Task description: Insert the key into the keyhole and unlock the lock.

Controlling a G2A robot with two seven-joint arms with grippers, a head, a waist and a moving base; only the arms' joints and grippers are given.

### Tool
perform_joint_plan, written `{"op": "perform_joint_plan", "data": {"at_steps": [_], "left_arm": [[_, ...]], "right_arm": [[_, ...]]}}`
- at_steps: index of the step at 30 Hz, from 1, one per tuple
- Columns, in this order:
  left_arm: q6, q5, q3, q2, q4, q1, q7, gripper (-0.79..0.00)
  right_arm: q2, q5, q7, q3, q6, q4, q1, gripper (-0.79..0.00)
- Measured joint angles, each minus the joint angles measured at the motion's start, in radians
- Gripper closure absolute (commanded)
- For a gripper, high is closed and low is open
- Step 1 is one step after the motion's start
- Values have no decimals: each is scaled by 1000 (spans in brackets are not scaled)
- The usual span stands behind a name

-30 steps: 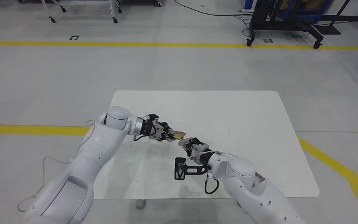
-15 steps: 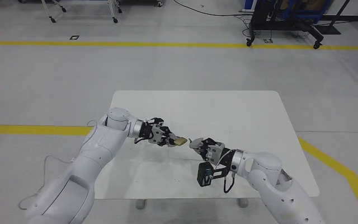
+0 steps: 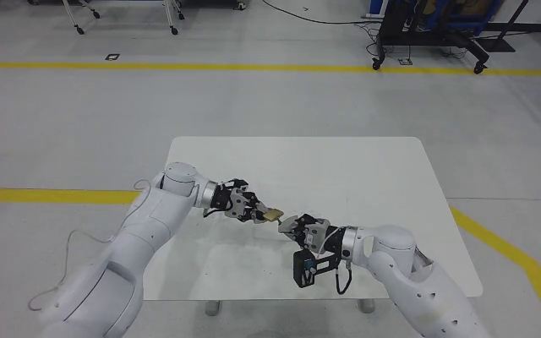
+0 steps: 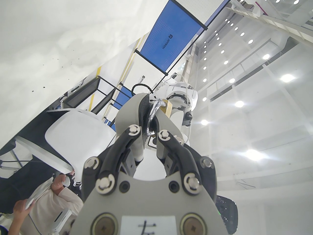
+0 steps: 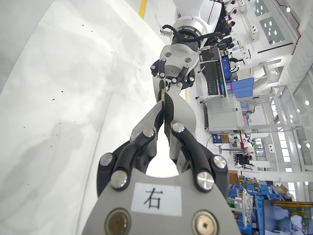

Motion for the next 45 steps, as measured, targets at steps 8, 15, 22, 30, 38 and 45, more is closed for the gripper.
{"op": "perform_joint_plan", "data": {"at_steps": [8,15,22,30,38,45], "left_arm": [[-4,-20,23,2,8,-10,-4,0],[-10,-35,37,4,12,-20,-10,0],[-116,-3,31,13,-43,-19,-30,0],[-229,-2,34,38,-136,6,-30,0],[-238,-18,40,67,-177,17,-30,0],[-232,-21,35,78,-186,20,-30,0]], "right_arm": [[3,30,-2,2,11,14,12,0],[12,63,-40,39,22,37,7,0],[5,142,235,87,16,39,-7,0],[-21,170,325,-43,-49,116,107,0],[-39,167,327,-134,-48,162,175,0],[-33,144,275,-132,-41,154,169,0]]}}
